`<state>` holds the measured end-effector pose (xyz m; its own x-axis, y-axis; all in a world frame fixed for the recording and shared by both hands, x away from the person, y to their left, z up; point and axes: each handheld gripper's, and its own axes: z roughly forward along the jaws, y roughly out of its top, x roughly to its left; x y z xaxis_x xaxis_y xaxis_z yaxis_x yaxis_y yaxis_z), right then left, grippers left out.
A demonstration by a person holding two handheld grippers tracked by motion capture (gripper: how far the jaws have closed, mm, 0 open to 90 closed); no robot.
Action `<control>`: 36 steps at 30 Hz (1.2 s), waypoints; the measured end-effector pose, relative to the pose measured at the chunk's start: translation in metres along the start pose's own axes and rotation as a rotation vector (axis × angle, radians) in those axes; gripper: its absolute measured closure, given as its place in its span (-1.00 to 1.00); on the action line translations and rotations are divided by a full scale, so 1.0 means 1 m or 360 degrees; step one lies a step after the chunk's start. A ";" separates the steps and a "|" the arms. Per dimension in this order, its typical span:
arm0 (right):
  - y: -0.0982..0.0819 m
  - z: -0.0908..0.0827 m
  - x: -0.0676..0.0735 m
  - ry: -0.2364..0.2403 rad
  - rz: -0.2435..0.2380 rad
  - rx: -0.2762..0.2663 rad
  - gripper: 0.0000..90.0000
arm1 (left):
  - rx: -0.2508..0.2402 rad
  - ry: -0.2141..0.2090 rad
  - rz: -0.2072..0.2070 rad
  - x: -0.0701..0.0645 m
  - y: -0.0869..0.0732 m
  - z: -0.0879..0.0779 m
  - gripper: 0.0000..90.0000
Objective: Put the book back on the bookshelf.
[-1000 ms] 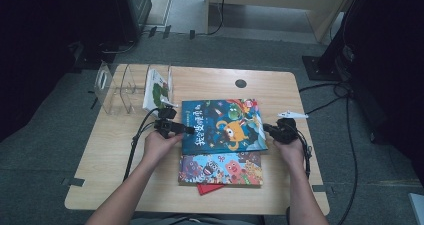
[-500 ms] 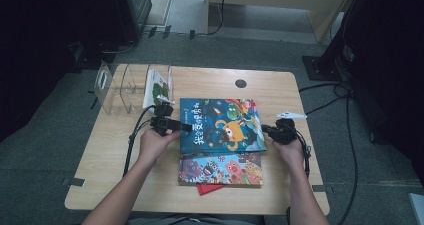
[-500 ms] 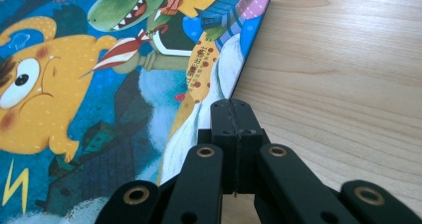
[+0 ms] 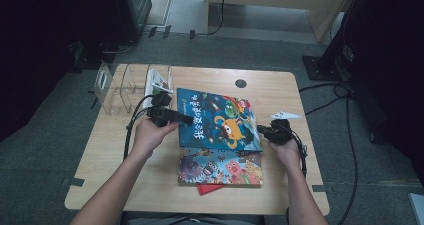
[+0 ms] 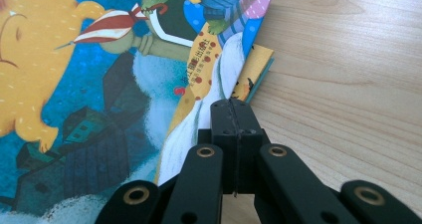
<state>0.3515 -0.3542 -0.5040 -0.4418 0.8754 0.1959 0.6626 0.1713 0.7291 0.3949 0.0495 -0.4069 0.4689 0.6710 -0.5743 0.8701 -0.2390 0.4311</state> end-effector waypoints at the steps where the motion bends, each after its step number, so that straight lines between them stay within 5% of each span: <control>1: 0.000 0.000 0.000 0.0000 0.0000 0.0000 1.00 | 0.0001 -0.0004 0.0002 -0.002 0.002 -0.002 0.19; 7: 0.001 0.000 0.008 -0.0001 -0.0063 -0.0010 1.00 | -0.0006 0.0014 0.0008 -0.005 0.010 -0.011 0.24; 16: 0.003 0.009 0.023 0.0100 -0.0121 -0.0007 1.00 | -0.0008 0.0025 -0.0004 -0.007 0.018 -0.030 0.30; 21: 0.005 0.014 0.032 0.0135 -0.0170 0.0004 1.00 | 0.0037 -0.0036 -0.0014 -0.011 0.028 -0.037 0.40; 24: 0.008 0.019 0.050 0.0152 -0.0270 0.0030 1.00 | 0.0081 -0.0067 -0.0009 -0.015 0.037 -0.041 0.49; 31: 0.010 0.021 0.046 0.0195 -0.0223 0.0012 0.81 | 0.0171 -0.0188 -0.0070 -0.005 0.050 -0.048 0.65; 36: 0.010 0.016 0.042 0.0168 -0.0224 0.0038 0.79 | 0.0241 -0.0202 -0.0117 -0.006 0.059 -0.059 0.76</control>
<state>0.3490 -0.3081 -0.4990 -0.5912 0.7902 0.1617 0.6034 0.3003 0.7387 0.4348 0.0722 -0.3370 0.4106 0.5989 -0.6875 0.9110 -0.3020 0.2809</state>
